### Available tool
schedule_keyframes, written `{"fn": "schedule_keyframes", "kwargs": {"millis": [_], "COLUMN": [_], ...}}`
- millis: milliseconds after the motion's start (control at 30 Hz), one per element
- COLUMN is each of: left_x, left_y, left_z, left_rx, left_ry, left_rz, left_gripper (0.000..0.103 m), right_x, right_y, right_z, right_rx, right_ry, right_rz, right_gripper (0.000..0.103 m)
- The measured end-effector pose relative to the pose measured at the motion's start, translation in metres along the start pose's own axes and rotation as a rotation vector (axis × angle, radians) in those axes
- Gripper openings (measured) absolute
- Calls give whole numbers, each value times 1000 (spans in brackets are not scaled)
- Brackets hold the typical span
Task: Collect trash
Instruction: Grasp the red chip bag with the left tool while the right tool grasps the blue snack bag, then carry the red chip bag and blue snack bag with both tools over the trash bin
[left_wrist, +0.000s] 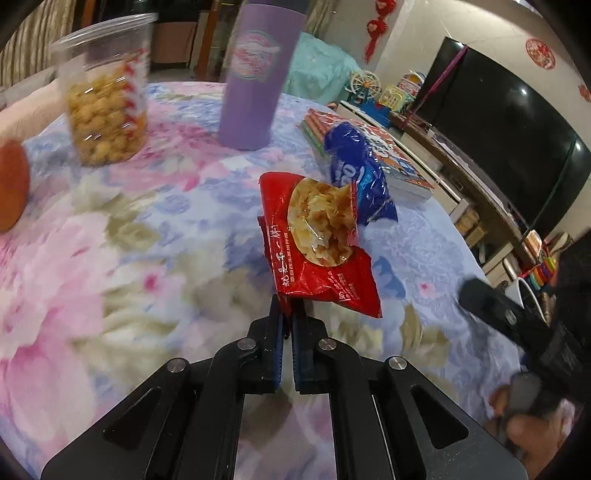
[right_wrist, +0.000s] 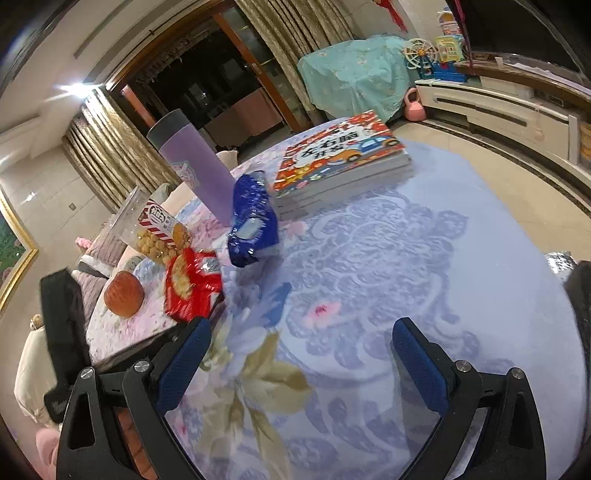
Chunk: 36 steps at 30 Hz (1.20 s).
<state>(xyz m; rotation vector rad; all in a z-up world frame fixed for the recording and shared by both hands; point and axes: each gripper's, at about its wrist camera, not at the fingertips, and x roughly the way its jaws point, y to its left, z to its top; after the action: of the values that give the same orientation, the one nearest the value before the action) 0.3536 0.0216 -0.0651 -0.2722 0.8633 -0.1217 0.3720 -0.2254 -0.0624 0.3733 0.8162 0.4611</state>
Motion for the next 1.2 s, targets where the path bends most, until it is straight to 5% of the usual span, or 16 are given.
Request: {"fn": "schedule_keyframes", "kwargs": {"millis": [233, 533, 600, 667, 733, 1200], "left_x": [-27, -27, -27, -27, -28, -37], "left_y": [25, 20, 22, 21, 20, 4], "left_z": [-33, -33, -33, -34, -34, -45], "left_rx": [-71, -33, -41, -40, -32, 16], "left_ry": [-1, -30, -28, -29, -33, -27], "left_rz": [-14, 16, 11, 14, 21, 35], "left_gripper": [3, 3, 3, 3, 3, 3], "right_x": [27, 69, 74, 77, 78, -38], "right_y": [29, 43, 44, 45, 46, 31], "right_z": [11, 37, 40, 43, 40, -26], "right_rx": [-88, -109, -115, -124, -136, -127], "right_ry": [-11, -29, -29, -25, -8, -35], "right_rz": [16, 3, -4, -15, -22, 16], "right_gripper": [99, 96, 86, 54, 43, 42]}}
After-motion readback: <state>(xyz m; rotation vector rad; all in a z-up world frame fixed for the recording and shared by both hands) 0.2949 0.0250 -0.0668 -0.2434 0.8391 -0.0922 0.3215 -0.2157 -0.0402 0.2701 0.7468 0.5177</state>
